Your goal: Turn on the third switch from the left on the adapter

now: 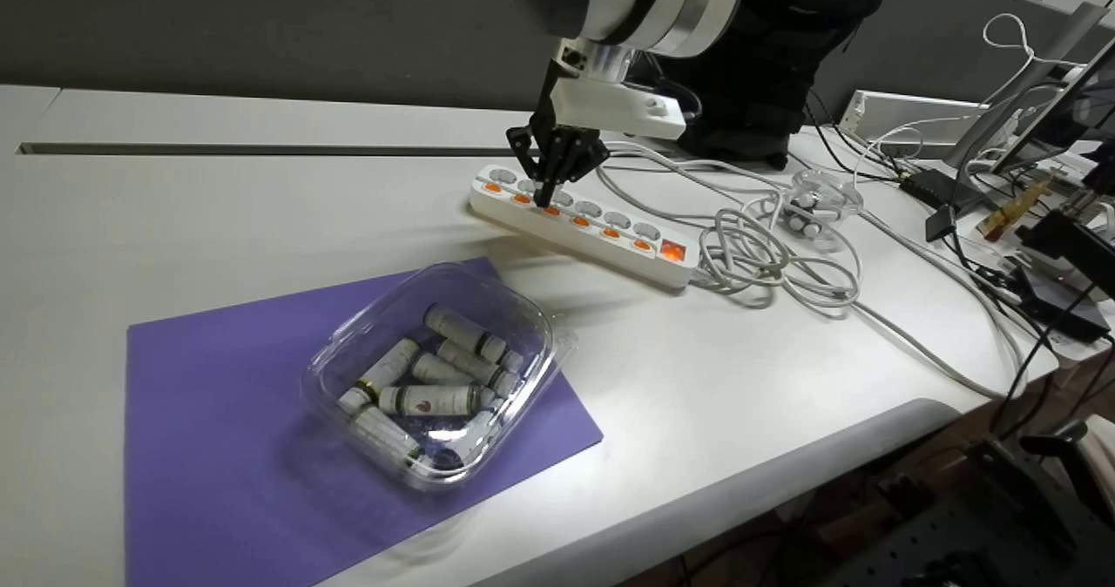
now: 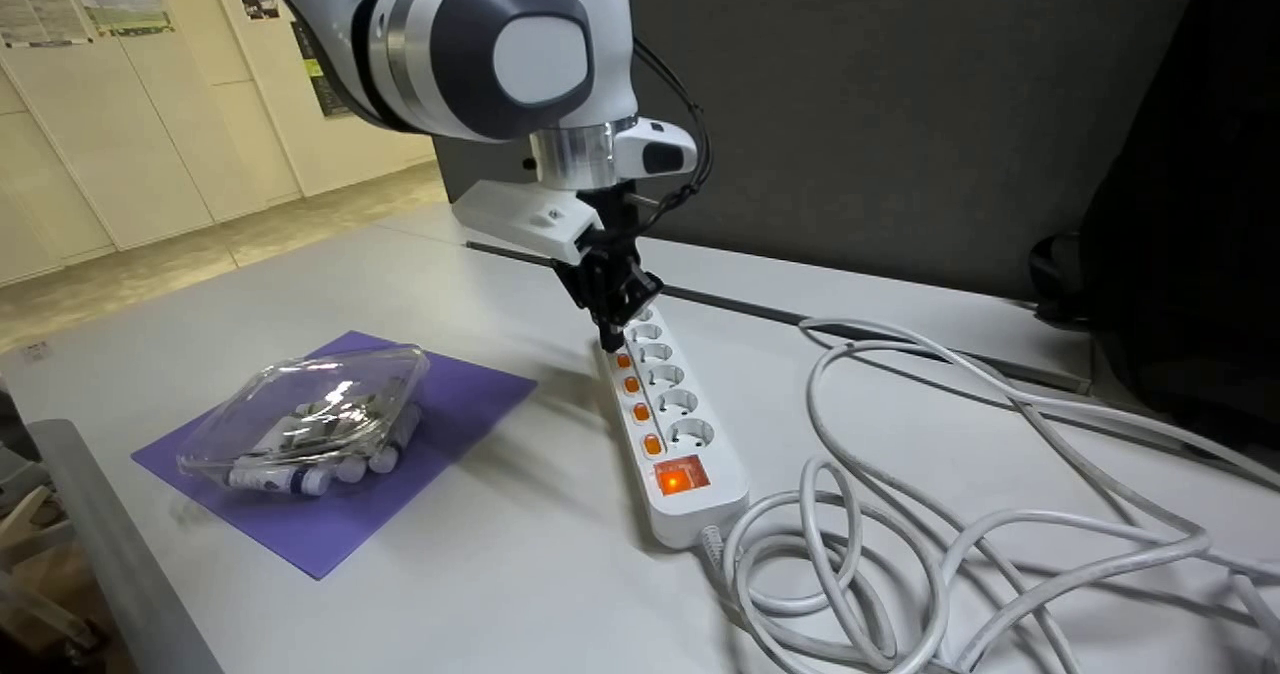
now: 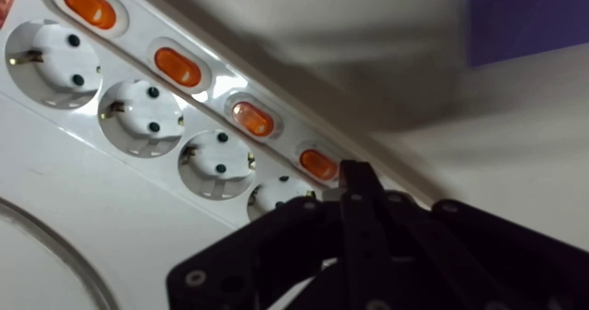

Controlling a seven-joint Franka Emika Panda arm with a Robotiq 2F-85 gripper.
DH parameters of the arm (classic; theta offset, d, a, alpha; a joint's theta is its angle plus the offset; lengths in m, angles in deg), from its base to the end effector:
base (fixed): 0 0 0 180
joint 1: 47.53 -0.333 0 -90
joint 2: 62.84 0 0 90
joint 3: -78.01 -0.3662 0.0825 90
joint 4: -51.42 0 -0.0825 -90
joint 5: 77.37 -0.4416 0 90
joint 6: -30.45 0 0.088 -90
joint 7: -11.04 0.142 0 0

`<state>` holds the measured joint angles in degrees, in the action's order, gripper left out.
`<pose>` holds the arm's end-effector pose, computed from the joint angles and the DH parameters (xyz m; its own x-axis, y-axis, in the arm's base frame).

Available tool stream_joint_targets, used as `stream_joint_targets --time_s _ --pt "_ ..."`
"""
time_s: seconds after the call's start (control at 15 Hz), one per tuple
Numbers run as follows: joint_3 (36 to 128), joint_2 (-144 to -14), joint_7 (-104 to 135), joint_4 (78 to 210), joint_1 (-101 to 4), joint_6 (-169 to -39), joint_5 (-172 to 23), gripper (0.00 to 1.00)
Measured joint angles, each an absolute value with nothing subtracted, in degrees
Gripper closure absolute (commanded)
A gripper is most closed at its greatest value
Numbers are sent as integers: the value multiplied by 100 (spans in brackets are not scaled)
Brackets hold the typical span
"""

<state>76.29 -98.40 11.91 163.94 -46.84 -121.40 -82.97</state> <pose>0.6807 0.0112 0.1160 0.9941 -0.0899 0.0612 -0.0856 -0.9939 -0.0699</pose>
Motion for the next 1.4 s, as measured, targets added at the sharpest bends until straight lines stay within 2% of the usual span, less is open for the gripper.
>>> stream_joint_targets --time_s 1.4 --pt "7833 -9856 1276 16394 -4847 -12195 -8276 100"
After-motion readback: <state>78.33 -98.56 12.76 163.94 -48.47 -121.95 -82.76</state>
